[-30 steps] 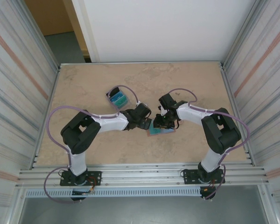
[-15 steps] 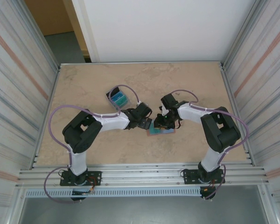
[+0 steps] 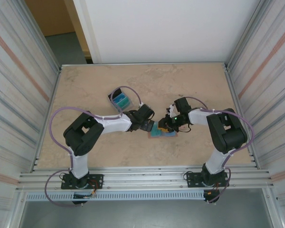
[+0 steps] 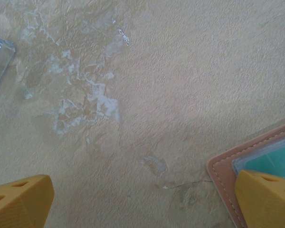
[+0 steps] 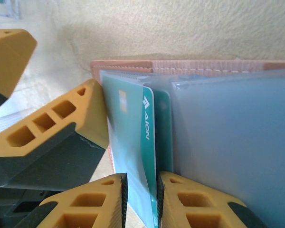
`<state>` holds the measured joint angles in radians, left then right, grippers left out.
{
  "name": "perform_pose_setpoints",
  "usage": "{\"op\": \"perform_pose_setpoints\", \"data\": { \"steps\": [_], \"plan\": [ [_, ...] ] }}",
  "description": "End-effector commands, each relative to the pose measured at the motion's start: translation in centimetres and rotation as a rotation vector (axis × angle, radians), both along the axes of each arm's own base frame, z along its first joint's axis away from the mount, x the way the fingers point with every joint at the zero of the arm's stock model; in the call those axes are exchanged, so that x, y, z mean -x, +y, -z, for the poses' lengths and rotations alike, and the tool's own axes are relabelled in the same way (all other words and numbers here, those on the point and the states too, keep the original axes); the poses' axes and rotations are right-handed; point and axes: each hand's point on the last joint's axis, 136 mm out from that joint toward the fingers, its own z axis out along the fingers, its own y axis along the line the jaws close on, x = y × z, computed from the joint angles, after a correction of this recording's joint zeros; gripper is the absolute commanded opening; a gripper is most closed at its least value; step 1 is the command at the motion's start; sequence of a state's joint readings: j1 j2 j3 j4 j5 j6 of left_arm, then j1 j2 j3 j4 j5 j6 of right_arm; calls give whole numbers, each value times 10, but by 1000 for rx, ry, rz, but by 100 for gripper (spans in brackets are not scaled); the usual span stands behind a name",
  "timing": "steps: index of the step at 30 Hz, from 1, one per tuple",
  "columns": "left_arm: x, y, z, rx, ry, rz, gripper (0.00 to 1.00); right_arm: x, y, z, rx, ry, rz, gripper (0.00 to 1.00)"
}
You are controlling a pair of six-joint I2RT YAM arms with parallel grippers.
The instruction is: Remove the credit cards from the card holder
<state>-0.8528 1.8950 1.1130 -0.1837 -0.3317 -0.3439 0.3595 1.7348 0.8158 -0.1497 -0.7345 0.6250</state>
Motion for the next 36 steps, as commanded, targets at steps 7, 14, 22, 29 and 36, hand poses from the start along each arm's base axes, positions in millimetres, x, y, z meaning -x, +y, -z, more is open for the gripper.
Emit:
{"op": "perform_pose_setpoints", "data": {
  "steps": [7, 14, 22, 29, 36],
  "plan": [
    [16, 13, 10, -94, 61, 28, 99, -6, -2, -4, -98, -6, 23, 15],
    [14, 15, 10, -113, 56, 28, 99, -9, -6, 1, -125, 9, 50, 15],
    [14, 16, 13, -125, 64, 27, 99, -9, -11, 2, -146, 19, 69, 15],
    [14, 17, 14, -130, 66, 24, 99, -10, -15, 1, -160, 17, 81, 14],
    [14, 16, 14, -133, 66, 25, 99, -10, -17, 0, -172, 15, 85, 13]
  ]
}}
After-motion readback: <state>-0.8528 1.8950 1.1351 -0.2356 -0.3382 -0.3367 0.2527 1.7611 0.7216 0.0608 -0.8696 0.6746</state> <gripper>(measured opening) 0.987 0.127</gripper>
